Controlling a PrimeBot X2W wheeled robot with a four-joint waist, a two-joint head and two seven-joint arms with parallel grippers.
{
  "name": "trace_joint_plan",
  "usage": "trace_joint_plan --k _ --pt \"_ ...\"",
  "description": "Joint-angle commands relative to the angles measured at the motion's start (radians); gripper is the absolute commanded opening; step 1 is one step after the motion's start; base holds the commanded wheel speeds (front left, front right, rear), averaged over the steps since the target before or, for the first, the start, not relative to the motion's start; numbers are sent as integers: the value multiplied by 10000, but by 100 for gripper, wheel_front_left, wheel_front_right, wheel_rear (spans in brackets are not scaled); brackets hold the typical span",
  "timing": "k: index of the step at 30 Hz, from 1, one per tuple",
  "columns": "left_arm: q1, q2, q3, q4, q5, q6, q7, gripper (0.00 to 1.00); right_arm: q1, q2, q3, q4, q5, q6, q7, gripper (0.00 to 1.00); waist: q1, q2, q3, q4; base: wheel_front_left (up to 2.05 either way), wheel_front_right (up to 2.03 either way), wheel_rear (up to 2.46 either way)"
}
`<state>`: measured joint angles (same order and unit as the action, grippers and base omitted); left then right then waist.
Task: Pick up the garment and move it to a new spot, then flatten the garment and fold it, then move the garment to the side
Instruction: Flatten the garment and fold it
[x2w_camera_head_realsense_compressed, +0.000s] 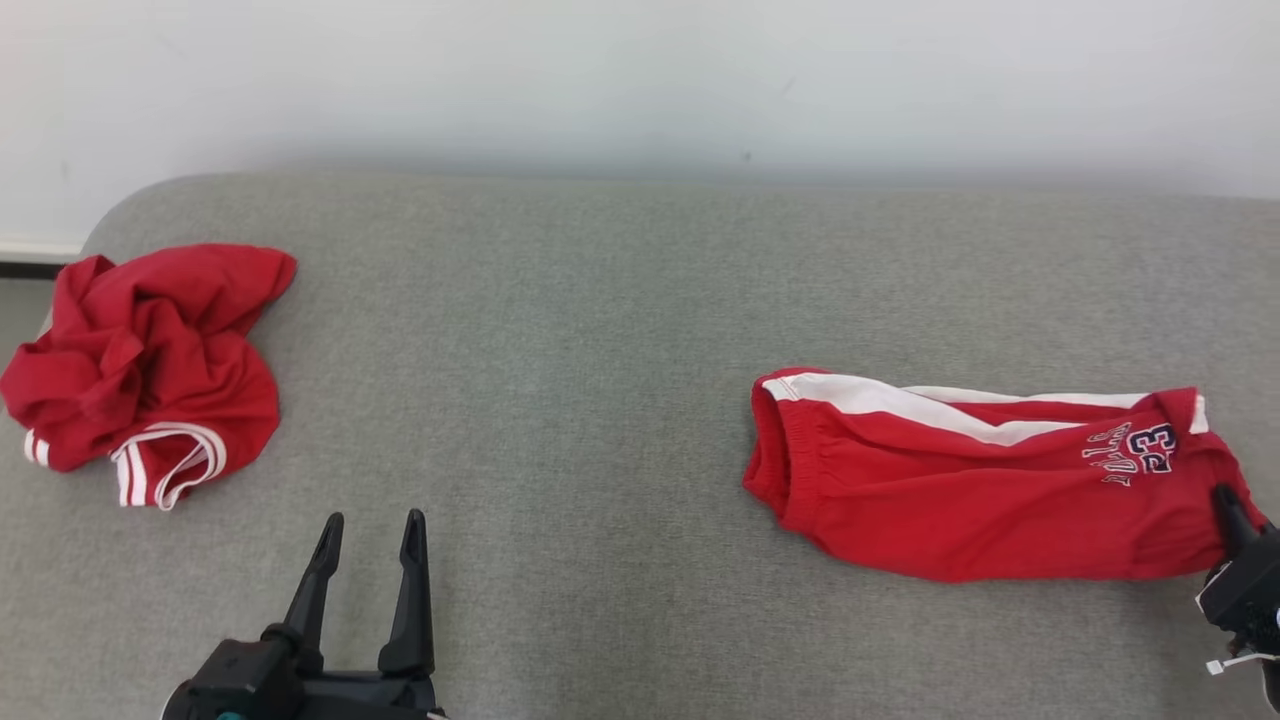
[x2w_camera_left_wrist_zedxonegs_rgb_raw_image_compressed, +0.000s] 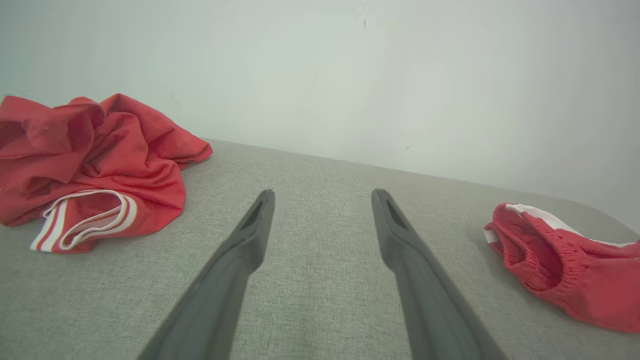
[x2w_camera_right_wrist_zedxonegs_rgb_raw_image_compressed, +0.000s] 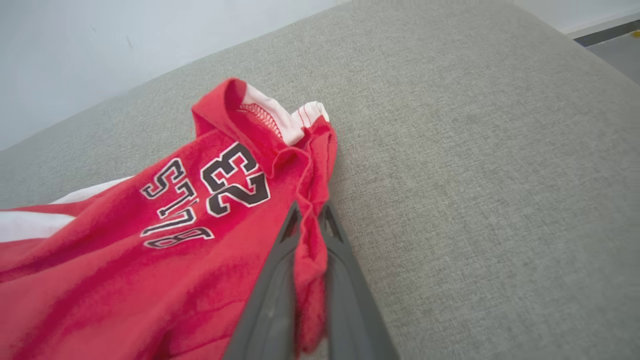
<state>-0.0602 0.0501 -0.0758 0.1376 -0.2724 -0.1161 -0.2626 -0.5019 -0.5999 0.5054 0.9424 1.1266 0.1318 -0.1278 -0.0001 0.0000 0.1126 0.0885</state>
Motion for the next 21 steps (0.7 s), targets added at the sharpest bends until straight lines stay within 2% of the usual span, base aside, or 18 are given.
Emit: trace_joint_plan --k 1,9,21 --pt "113 6 37 -16 153 -70 -32 100 115 -10 -19 -96 71 -24 -85 0 1 0 -216 -237 0 0 0" --pt "210 6 233 84 189 -80 -32 100 13 234 338 -1120 -373 -25 -450 0 1 0 -397 -467 0 0 0" --pt "239 6 292 124 136 -130 -32 100 165 956 1123 -3790 -1478 -25 -440 0 1 0 -572 -338 0 0 0"
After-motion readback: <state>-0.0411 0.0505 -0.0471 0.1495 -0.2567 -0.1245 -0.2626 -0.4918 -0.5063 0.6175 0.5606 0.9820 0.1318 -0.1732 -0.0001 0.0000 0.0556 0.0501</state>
